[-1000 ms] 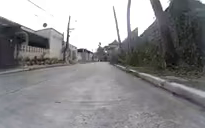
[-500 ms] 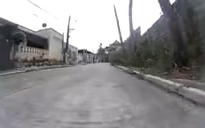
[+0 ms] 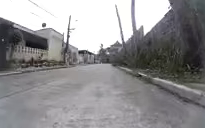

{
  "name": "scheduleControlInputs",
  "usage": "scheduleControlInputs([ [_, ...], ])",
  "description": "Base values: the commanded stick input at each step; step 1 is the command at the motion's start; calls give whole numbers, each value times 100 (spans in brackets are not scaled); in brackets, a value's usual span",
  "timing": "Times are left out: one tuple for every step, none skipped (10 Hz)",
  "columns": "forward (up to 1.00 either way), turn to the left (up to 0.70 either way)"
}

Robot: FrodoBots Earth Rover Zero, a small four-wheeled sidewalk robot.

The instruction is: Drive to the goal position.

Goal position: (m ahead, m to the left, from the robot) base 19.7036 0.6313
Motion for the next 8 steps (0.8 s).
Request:
scheduleControlInputs([
  [100,0],
  [100,0],
  [100,0],
  [100,0],
  [100,0],
  [100,0],
  [100,0],
  [100,0],
])
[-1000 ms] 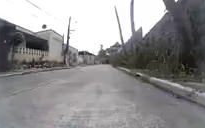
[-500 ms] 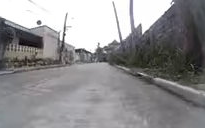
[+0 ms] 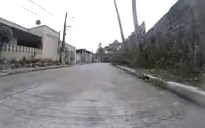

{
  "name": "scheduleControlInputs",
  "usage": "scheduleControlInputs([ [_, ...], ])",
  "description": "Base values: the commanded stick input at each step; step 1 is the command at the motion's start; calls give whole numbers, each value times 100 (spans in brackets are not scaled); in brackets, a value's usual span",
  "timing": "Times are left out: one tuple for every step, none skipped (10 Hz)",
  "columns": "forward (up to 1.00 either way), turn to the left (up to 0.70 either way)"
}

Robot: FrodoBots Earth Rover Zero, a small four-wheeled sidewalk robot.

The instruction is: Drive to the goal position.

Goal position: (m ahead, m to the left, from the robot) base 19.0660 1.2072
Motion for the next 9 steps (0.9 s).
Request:
scheduleControlInputs([
  [100,0],
  [100,0],
  [100,0],
  [100,0],
  [100,0],
  [100,0],
  [100,0],
  [100,0],
  [100,0],
])
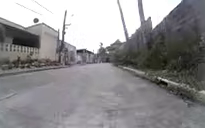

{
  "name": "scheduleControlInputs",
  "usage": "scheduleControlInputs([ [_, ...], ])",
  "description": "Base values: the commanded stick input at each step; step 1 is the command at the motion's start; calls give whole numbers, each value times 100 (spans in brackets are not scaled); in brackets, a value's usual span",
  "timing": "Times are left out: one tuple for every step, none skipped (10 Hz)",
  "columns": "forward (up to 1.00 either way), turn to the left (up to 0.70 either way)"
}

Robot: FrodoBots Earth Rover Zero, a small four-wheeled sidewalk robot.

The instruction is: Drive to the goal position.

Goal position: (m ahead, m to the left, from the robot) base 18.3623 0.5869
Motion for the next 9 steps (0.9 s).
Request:
scheduleControlInputs([
  [100,0],
  [100,0],
  [100,0],
  [100,0],
  [100,0],
  [100,0],
  [100,0],
  [100,0],
  [100,-2],
])
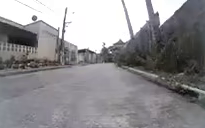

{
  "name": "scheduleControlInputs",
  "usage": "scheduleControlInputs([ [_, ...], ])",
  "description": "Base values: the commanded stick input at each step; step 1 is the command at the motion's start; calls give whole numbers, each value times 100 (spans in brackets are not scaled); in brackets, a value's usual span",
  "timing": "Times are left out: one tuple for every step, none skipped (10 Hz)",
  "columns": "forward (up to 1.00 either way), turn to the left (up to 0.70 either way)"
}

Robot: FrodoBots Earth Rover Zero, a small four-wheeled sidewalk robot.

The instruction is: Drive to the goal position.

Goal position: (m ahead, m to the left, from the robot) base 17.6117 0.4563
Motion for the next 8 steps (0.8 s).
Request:
scheduleControlInputs([
  [100,-2],
  [100,-8],
  [100,-23],
  [100,-25],
  [100,0],
  [100,0],
  [100,0],
  [100,0],
])
